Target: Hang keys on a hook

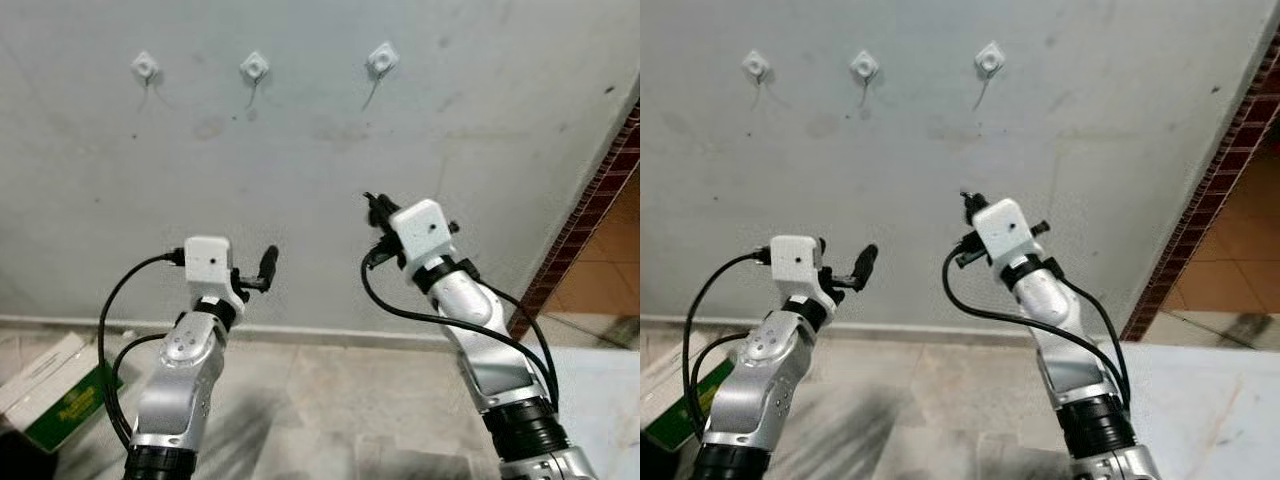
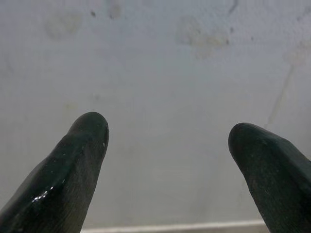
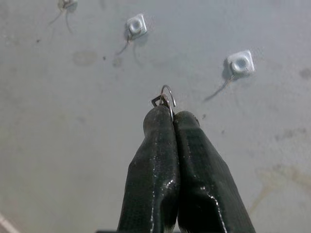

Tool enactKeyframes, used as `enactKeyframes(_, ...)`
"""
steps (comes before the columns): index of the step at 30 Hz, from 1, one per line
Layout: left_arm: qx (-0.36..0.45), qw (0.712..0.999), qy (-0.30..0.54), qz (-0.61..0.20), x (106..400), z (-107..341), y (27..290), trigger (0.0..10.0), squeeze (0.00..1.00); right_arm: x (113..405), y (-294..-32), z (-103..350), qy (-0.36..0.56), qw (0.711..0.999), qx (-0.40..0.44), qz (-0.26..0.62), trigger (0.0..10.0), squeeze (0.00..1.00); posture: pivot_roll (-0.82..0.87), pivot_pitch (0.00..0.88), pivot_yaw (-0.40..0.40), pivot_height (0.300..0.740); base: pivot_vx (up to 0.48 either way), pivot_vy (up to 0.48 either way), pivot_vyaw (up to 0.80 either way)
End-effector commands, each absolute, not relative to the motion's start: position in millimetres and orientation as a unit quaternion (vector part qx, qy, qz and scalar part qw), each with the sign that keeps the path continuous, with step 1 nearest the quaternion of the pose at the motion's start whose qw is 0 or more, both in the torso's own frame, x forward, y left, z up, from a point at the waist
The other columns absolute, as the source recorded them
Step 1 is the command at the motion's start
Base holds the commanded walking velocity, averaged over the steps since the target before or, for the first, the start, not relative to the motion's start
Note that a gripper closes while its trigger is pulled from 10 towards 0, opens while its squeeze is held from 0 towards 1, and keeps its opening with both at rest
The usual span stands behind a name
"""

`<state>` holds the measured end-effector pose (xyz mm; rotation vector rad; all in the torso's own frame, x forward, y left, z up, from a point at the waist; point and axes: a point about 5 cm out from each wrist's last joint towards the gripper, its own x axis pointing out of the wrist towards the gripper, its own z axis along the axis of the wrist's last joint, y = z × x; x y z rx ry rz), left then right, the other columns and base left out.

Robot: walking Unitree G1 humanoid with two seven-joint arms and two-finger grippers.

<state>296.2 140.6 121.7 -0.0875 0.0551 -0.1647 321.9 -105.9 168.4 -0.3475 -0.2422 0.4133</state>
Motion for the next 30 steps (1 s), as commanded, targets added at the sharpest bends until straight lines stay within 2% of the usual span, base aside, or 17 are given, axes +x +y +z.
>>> enactKeyframes(1,-0.036,0.997,0.023,-0.068,296.8,124.4,151.6,10.0,0.0,321.7,-93.9,176.9,-0.137,0.952,-0.168,0.217,10.0,0.0,0.05,0.0,0.054,0.74,0.375,0.0,0.0)
enactKeyframes(17,-0.038,0.997,0.025,-0.065,296.4,123.7,152.6,10.0,0.0,322.0,-93.6,175.1,-0.133,0.952,-0.168,0.217,10.0,0.0,0.05,0.0,0.048,0.74,0.375,0.0,0.0)
enactKeyframes(30,-0.04,0.997,0.025,-0.062,296.1,122.9,151.7,10.0,0.0,321.5,-93.6,175.1,-0.133,0.951,-0.173,0.22,10.0,0.0,0.04,0.0,0.048,0.74,0.353,0.266,0.0)
